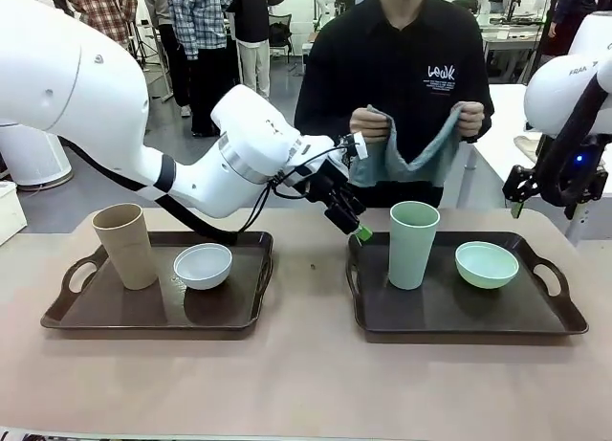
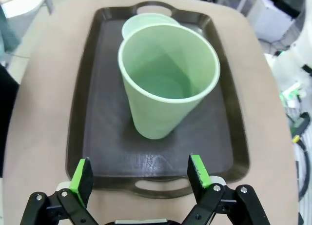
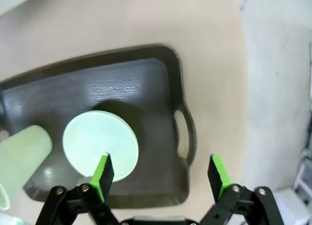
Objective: Set up a tray with a mat and arrange the tableware.
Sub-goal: Pick up the Picnic Bowl and Reusable plastic cup from the Handle tray in front of the human's position and hold them in the air.
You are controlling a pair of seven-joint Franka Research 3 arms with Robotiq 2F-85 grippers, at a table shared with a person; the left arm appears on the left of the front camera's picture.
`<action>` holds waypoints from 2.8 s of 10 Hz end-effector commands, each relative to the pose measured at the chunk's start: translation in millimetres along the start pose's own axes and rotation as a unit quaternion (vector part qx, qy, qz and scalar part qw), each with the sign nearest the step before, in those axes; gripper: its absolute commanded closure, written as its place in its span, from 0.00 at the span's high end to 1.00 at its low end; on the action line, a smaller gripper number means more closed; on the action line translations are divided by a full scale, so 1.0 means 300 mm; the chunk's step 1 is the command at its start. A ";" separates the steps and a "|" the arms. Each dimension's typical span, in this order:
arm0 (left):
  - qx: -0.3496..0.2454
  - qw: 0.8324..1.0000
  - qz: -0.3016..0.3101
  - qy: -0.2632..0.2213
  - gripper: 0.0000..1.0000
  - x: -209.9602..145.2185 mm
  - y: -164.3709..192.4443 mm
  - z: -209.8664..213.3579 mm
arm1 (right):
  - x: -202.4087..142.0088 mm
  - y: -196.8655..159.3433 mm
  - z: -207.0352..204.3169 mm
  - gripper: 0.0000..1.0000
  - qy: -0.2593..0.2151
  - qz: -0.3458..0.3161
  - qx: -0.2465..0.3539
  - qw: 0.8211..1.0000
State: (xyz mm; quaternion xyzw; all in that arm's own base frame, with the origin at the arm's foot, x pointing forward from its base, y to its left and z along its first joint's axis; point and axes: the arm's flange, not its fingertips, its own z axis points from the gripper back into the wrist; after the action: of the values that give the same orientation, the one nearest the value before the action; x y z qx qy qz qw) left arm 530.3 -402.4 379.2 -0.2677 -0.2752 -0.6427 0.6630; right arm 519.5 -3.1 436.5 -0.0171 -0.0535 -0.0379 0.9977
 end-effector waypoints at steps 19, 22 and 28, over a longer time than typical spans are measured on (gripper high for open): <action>-0.090 0.994 -0.045 -0.036 1.00 0.059 -0.015 -0.237 | 0.086 0.048 -0.338 1.00 0.098 0.135 0.114 0.979; -0.082 0.994 -0.059 -0.042 1.00 0.064 -0.017 -0.259 | 0.085 0.073 -0.364 1.00 0.099 0.141 0.108 0.979; -0.084 0.992 -0.066 -0.064 0.28 0.064 -0.020 -0.300 | 0.069 0.083 -0.387 0.10 0.094 0.153 0.106 0.978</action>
State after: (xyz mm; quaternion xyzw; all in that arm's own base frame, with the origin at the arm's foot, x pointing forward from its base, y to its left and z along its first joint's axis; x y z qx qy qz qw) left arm 525.0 -481.1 330.9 -0.3403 -0.2593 -0.6836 0.5914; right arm 554.2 17.4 327.5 0.0811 0.0527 0.1081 0.9894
